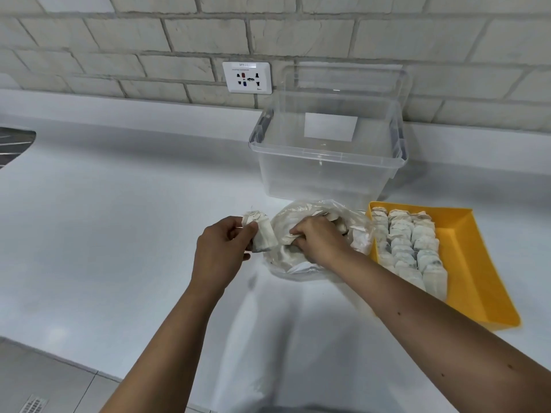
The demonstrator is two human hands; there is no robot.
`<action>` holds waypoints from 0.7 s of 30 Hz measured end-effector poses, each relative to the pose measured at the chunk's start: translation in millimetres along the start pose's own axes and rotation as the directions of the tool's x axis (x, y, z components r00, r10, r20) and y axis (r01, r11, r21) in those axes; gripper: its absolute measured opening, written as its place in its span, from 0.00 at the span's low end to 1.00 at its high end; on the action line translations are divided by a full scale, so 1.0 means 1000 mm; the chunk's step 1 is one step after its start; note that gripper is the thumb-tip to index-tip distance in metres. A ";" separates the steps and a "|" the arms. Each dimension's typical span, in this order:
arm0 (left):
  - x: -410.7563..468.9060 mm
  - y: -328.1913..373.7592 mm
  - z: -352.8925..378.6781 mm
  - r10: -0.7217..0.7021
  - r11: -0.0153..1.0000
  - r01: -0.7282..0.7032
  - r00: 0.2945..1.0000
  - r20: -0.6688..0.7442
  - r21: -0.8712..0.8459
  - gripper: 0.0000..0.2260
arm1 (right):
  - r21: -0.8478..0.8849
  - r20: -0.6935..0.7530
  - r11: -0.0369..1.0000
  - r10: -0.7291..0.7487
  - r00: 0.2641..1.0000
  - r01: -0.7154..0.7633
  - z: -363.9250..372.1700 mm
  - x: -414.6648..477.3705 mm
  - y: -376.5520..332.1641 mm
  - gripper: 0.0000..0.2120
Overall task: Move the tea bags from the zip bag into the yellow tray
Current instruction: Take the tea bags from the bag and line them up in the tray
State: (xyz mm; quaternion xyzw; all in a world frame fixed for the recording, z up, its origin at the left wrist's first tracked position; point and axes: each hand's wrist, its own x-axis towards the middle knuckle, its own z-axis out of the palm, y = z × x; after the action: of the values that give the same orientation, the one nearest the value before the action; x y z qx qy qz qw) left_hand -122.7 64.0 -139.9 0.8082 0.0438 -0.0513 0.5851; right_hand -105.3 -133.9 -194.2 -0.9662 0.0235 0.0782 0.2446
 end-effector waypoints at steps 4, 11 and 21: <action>0.000 -0.001 -0.001 -0.001 1.000 0.001 1.000 0.000 -0.014 0.05 | 0.009 0.021 0.999 -0.048 0.999 0.048 -0.010 -0.010 0.007 0.11; -0.003 0.003 0.006 0.003 0.999 -0.002 1.000 0.009 -0.046 0.04 | 0.174 -0.008 0.980 -0.094 0.996 0.094 -0.036 -0.040 0.005 0.09; -0.010 0.010 0.016 0.012 0.999 -0.008 0.995 0.094 -0.041 0.05 | 0.848 0.119 0.523 -0.021 0.993 -0.090 -0.077 -0.069 -0.008 0.02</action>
State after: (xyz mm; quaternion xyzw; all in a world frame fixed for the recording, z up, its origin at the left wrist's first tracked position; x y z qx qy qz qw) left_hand -131.6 46.1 -134.1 0.7932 0.0130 -0.0855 0.6028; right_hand -162.1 -162.8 -111.9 -0.7170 0.0640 0.1166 0.6843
